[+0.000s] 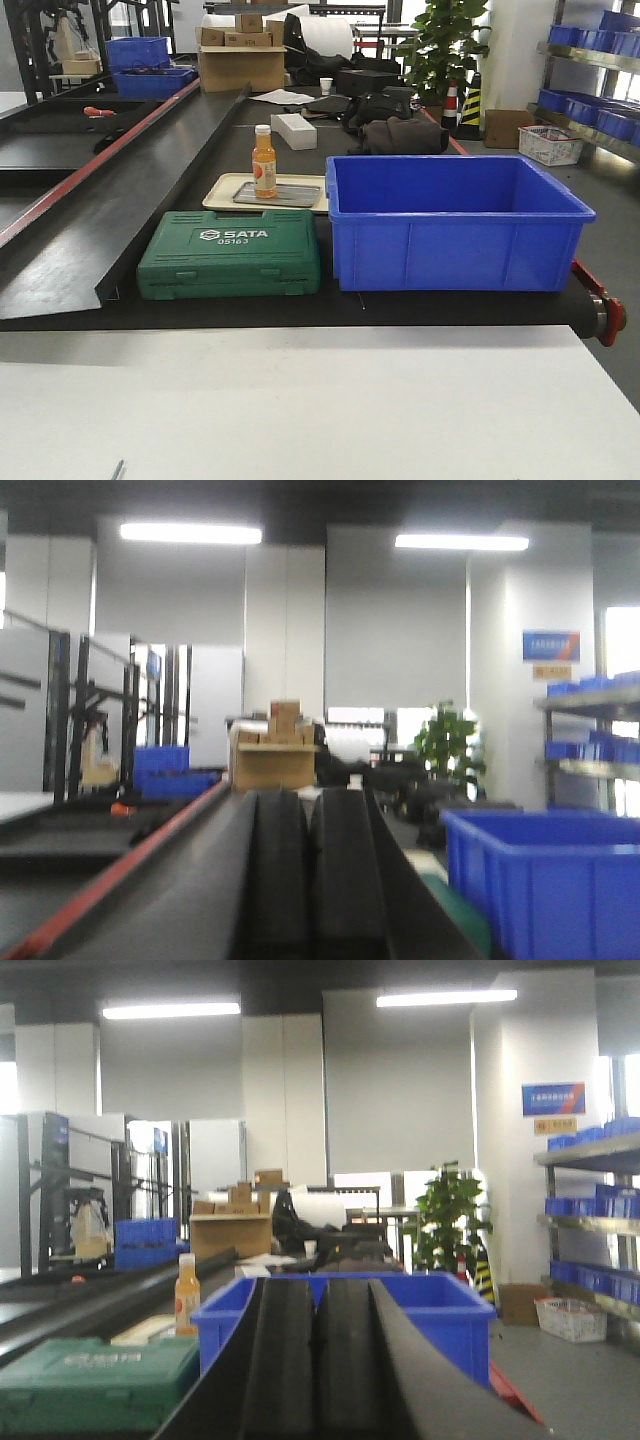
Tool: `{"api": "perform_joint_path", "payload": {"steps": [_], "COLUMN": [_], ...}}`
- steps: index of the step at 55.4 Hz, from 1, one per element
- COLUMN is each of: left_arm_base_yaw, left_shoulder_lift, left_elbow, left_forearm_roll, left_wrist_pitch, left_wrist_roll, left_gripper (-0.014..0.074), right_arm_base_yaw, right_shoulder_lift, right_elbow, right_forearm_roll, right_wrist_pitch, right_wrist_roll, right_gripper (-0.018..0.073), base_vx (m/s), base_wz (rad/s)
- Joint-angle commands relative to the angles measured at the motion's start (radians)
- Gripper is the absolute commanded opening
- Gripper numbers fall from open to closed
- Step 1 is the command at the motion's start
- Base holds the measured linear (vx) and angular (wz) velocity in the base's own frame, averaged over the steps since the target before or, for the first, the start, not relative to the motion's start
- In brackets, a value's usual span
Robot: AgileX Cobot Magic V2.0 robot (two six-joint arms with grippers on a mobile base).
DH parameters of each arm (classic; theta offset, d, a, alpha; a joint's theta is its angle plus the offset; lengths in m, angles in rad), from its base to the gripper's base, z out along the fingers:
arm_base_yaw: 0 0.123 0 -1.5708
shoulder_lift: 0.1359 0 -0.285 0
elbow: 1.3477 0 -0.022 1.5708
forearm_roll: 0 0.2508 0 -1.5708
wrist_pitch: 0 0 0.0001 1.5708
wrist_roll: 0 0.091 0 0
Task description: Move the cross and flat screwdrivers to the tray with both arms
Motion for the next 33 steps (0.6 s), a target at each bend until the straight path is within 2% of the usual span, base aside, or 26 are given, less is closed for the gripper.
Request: {"api": "perform_joint_path", "payload": {"steps": [1, 8, 14, 25, 33], "left_arm_base_yaw": [-0.001, -0.001, -0.001, -0.001, -0.001], "left_shoulder_lift": [0.053, 0.181, 0.269, 0.413, 0.510], "left_elbow": [-0.136, -0.238, -0.247, -0.247, -0.247], "left_forearm_roll": [-0.009, -0.009, -0.009, -0.009, -0.009], "left_wrist_pitch": [-0.024, 0.058, 0.140, 0.392, 0.452], "left_wrist_roll": [-0.011, -0.007, -0.007, -0.007, -0.007], "left_gripper": [-0.0003, -0.0001, 0.0000, 0.0013, 0.0102], "right_arm_base_yaw": [-0.002, -0.002, -0.002, -0.002, -0.002], "right_shoulder_lift": [0.094, 0.231, 0.329, 0.495, 0.591], "right_elbow": [-0.144, -0.256, -0.267, -0.266, -0.266], "right_forearm_roll": [-0.011, -0.018, -0.018, -0.043, -0.045], "right_wrist_pitch": [0.008, 0.178, 0.278, 0.489, 0.535], "right_wrist_roll": [0.001, 0.001, 0.001, -0.006, -0.006], "right_gripper": [-0.0008, -0.0004, -0.0002, 0.0006, 0.0052], "base_vx": [0.00, 0.00, 0.00, 0.00, 0.00], "base_wz": [0.00, 0.00, 0.00, 0.00, 0.00]}}
